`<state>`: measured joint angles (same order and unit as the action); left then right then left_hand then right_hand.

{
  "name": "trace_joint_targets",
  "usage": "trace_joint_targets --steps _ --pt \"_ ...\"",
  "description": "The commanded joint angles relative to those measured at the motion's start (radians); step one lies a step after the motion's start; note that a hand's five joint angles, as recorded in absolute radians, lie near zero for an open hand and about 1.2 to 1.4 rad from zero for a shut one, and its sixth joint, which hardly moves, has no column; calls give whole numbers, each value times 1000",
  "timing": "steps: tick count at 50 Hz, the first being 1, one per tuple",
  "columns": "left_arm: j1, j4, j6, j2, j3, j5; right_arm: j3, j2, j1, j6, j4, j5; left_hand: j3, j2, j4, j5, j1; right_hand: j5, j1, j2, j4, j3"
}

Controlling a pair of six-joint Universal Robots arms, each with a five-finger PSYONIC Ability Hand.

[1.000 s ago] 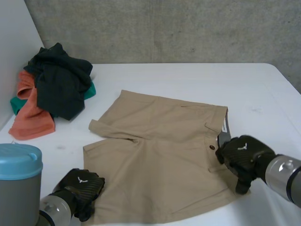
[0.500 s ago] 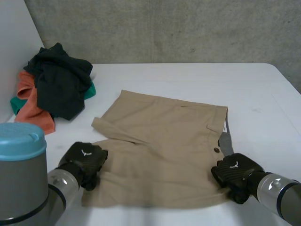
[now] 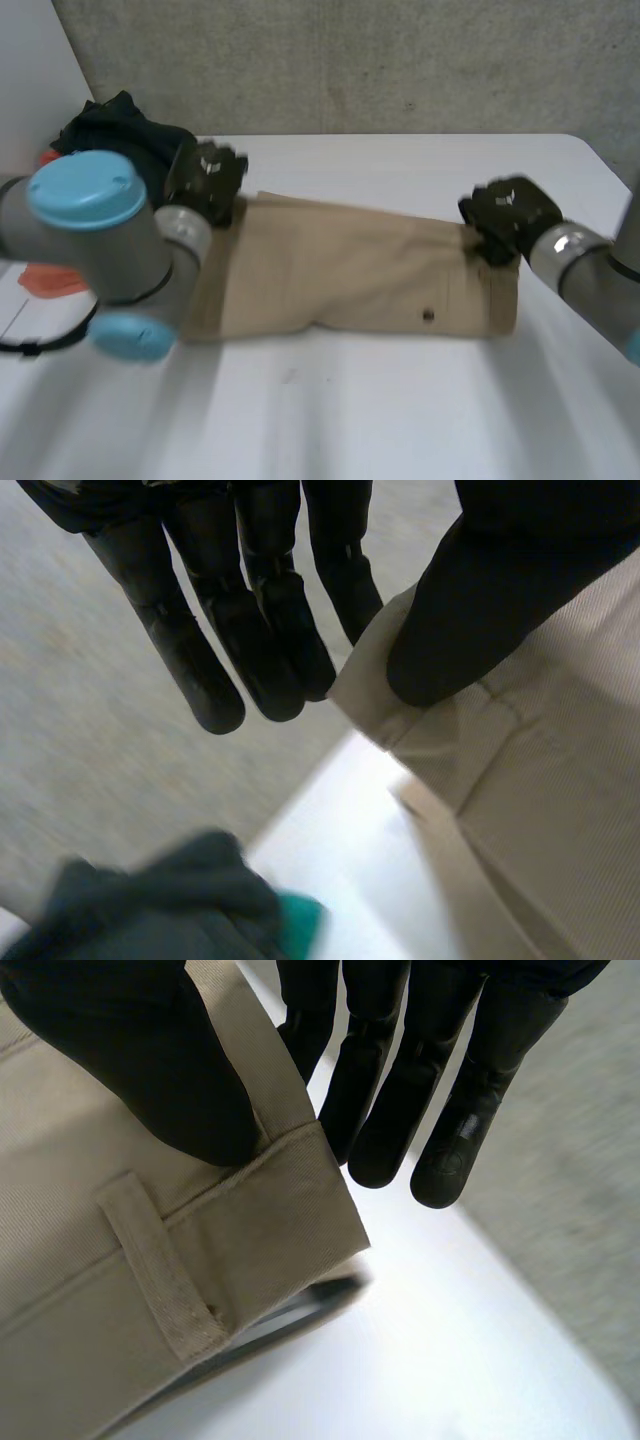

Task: Fold the laundry.

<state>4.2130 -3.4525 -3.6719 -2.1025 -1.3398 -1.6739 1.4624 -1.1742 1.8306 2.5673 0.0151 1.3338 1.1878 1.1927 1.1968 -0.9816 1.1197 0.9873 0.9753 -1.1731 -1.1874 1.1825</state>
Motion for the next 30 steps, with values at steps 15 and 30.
trace_joint_targets --steps 15,30 --pt "12 -236 -97 -669 696 85 -453 575 47 -191 448 108 -907 -912 -916 875 -839 -987 -801 999 1013 -1008" --pt "-2 -384 41 -147 32 74 -120 104 32 114 41 143 -1013 -1018 -1022 982 -945 -987 -801 999 1013 -1008"
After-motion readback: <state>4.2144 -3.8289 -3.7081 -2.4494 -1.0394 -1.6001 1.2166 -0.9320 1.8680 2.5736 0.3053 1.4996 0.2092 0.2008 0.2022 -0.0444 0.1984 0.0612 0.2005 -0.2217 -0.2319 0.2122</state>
